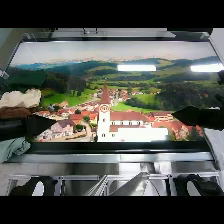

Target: Fold the shirts.

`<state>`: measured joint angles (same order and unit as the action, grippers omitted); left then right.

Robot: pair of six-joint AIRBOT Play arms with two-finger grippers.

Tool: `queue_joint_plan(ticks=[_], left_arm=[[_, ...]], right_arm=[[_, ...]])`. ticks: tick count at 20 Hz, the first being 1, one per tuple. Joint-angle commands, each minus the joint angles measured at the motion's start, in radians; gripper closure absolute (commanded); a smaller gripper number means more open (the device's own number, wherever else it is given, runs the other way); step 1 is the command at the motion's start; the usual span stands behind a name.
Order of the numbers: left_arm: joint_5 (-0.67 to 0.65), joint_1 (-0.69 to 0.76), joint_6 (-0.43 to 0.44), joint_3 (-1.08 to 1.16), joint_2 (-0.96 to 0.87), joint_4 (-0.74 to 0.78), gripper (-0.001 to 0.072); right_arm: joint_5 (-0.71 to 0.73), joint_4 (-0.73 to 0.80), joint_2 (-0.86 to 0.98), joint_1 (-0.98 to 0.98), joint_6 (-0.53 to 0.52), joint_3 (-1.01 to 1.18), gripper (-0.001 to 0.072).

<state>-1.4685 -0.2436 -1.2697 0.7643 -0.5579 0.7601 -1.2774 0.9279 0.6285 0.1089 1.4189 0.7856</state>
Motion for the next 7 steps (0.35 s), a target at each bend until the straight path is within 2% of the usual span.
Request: queue_joint_plan(ticks=[1, 7], left_arm=[[-0.013, 0.004, -0.015, -0.038, 0.088, 0.008, 0.0692], [-0.015, 0.004, -0.015, -0.038, 0.122, 0.008, 0.0693]], right_arm=[[0.013, 0.011, -0.015, -0.048, 0.01, -0.012, 0.0699], [0.014, 0.011, -0.015, -0.048, 0.01, -0.012, 0.0699]])
